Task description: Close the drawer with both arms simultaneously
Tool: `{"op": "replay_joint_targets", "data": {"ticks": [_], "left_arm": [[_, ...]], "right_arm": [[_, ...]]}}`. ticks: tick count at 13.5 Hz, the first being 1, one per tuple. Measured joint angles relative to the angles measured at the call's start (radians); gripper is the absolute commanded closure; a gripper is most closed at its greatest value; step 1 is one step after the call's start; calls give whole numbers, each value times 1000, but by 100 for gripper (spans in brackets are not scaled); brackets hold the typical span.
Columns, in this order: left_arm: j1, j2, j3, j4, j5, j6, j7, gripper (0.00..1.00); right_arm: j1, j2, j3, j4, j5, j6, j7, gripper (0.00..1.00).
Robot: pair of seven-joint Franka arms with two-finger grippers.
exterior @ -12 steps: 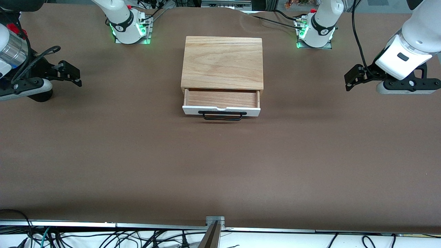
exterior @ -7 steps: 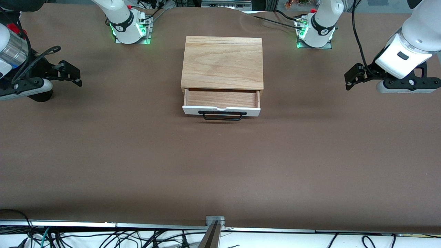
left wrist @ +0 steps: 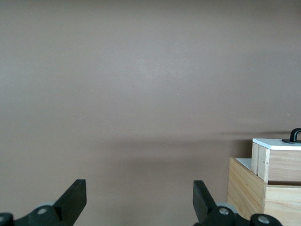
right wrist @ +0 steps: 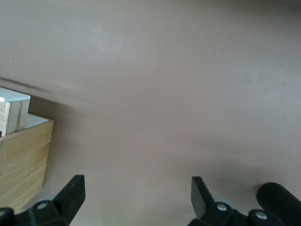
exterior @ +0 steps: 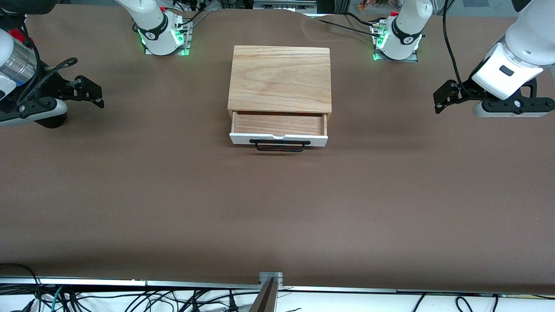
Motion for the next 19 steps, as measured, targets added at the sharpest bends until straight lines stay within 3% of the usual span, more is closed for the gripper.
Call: {"op": "replay_joint_targets", "data": {"ticks": [19], "left_arm": [[-3, 0, -2, -6, 0, 0, 3, 0]], "right_arm": [[1, 0, 6, 0, 0, -25, 0, 0]]}}
